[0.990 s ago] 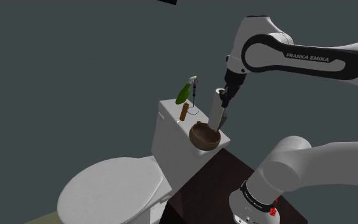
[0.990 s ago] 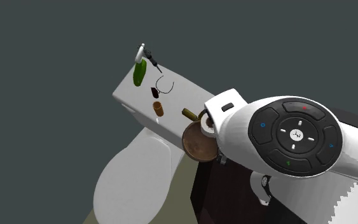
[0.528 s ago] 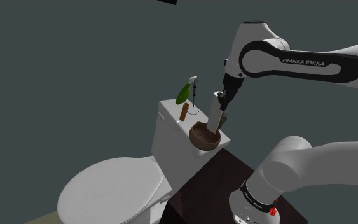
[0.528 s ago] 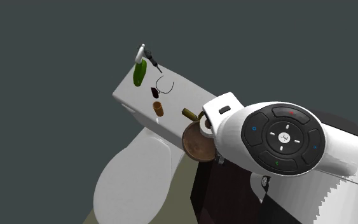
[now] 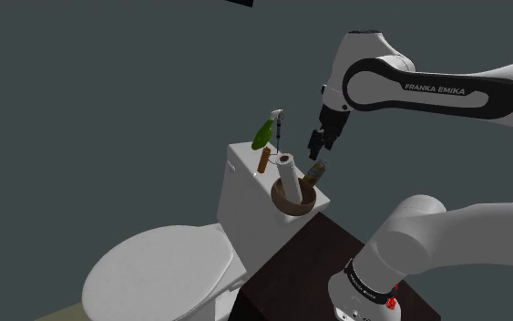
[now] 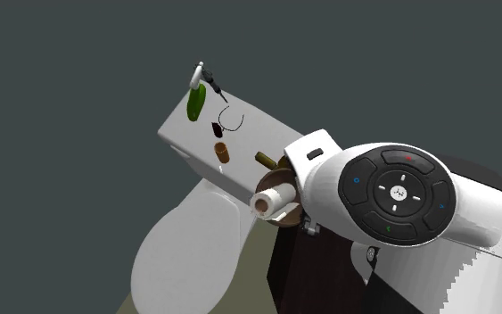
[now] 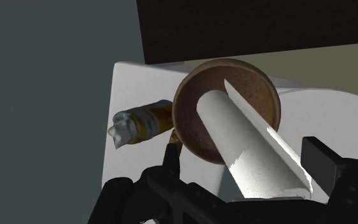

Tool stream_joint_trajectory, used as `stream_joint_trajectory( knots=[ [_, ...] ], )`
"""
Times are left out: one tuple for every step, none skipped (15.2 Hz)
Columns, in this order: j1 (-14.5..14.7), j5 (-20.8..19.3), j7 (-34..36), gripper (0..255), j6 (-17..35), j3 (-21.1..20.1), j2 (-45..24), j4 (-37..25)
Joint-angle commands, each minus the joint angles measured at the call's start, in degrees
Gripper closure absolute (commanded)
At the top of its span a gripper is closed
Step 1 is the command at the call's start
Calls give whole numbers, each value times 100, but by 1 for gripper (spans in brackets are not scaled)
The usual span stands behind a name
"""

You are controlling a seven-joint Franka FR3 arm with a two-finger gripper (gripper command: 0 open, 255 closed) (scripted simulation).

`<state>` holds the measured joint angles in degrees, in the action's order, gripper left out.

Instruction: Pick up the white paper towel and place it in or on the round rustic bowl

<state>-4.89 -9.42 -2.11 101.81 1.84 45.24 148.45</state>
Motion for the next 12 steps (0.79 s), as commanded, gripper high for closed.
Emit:
stream_joint_trajectory(
  knots=[
    [0, 0, 0, 0, 0, 0, 0, 0],
    [12, 26, -4, 0, -189, -27, -5, -193],
    [23, 50, -9, 0, -375, -53, -19, -391],
    [32, 73, -13, 0, -558, -79, -40, -594],
    [39, 90, -15, 0, -700, -98, -63, -758],
    [39, 90, -16, 0, -700, -98, -63, -758],
    [39, 90, -16, 0, -701, -99, -62, -757],
    [39, 90, -16, 0, -700, -99, -63, -758],
    [39, 90, -16, 0, -700, -99, -63, -758],
    [39, 90, -16, 0, -700, -99, -63, -758],
    [39, 90, -16, 0, -700, -99, -63, -758],
    [39, 90, -16, 0, -700, -99, -63, -758]
  ],
)
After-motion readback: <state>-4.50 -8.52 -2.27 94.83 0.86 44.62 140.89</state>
